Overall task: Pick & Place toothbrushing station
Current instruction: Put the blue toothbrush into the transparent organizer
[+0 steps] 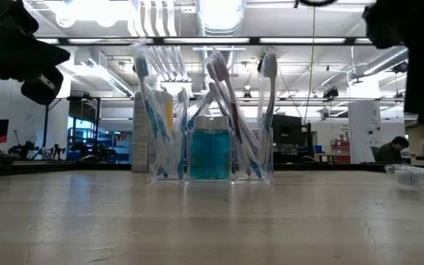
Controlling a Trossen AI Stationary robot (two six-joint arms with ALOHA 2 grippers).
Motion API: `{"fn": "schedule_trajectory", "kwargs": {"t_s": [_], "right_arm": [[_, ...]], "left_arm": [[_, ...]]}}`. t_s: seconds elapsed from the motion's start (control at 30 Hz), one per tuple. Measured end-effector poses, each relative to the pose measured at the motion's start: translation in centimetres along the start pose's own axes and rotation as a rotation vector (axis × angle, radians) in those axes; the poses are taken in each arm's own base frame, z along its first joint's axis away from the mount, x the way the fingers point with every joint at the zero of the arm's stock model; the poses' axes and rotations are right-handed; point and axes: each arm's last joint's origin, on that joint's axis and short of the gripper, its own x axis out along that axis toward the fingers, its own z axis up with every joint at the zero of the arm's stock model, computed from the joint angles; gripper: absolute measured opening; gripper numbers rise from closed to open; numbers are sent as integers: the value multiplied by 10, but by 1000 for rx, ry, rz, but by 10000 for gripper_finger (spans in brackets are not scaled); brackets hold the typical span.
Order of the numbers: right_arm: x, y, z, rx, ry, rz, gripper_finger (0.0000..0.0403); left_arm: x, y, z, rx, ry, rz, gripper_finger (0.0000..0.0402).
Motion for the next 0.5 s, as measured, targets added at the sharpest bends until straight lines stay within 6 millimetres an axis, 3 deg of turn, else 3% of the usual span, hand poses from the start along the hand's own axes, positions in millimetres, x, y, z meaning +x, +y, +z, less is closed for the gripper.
{"fn": "schedule_trajectory", "kwargs": {"t_s": [0.27, 0.5], "right_arm": [[18, -15, 12, 91, 66, -89, 269], [27, -21, 9, 119, 108, -83, 272]], "left_arm": [[0, 0, 1, 28, -5, -1, 11], [0, 0, 1, 43, -6, -1, 12]]}}
